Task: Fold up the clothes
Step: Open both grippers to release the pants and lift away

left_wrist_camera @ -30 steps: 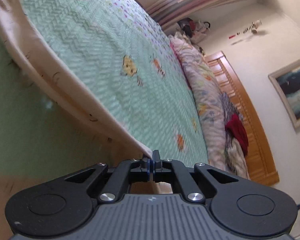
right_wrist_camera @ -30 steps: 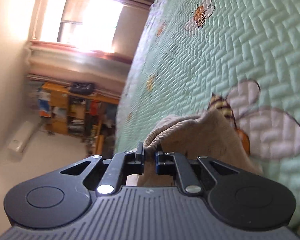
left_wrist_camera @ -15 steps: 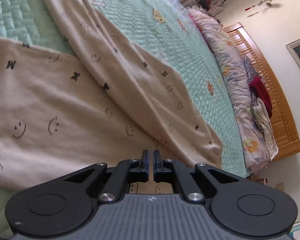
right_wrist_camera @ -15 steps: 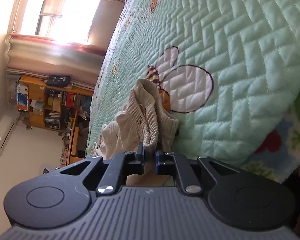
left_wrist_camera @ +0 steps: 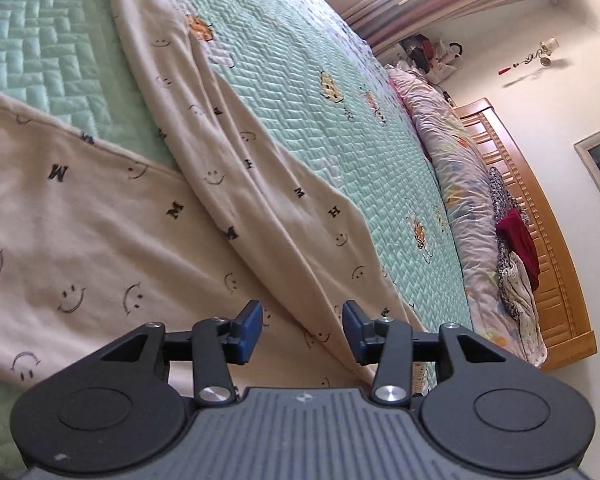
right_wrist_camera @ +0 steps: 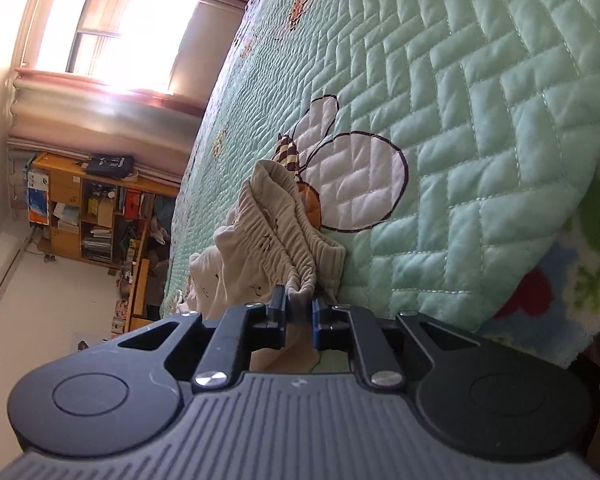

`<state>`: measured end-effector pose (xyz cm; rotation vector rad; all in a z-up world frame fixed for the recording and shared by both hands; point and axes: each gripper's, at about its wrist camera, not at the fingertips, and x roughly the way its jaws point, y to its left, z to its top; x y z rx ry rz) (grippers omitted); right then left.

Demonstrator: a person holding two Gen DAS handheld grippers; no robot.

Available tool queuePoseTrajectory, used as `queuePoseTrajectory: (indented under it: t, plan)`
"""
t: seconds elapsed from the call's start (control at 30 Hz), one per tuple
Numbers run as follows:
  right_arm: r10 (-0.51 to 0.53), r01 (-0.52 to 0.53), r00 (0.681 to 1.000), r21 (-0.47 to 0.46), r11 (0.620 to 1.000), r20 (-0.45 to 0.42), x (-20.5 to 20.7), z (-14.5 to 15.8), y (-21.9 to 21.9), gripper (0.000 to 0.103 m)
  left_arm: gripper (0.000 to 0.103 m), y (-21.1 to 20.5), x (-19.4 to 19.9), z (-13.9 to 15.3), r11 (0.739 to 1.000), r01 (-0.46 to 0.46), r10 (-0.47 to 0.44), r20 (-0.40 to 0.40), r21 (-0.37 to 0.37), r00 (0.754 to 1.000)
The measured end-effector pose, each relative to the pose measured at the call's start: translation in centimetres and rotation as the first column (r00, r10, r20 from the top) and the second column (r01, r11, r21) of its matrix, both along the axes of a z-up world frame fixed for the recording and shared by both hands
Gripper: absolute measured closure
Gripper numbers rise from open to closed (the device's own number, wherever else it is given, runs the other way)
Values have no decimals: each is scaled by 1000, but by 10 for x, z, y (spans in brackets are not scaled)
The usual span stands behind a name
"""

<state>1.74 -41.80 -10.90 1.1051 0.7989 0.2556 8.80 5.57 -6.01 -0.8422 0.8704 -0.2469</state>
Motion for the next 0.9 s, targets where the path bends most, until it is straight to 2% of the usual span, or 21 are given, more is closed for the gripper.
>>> queuePoseTrajectory:
  t: [0.1, 0.27, 0.43, 0.57, 0.67, 0.8, 0.9]
  plan:
    - [13, -14, 1000, -58, 998, -12, -1, 8, 1, 90, 47, 5, -5, 0, 1000, -18, 18, -1, -5, 1000]
    - [-5, 3, 999, -57, 998, -41, -10, 11, -7, 86, 43, 11, -9, 0, 1000, -24, 24, 11, 2, 1000]
    - [-75, 70, 994, -61, 996, -81, -24, 17, -19, 78, 40, 11, -14, 7, 994, 3, -5, 25, 109, 1000]
    - [-114, 107, 990, -90, 990, -78, -35, 32, -23, 71, 36, 7, -17, 10, 975, 27, -29, 6, 219, 1000]
    - [-55, 50, 998, -118, 992, -37, -31, 50, -11, 63, 36, 2, -19, 10, 959, 51, -51, -9, 279, 999]
    - [81, -68, 995, -214, 975, 53, -12, 84, 38, 40, 33, -1, -19, 6, 942, 83, -73, -42, 326, 996]
    - [193, -154, 976, -300, 941, 103, 5, 101, 77, 37, 32, -4, -18, -1, 931, 98, -85, -54, 352, 995]
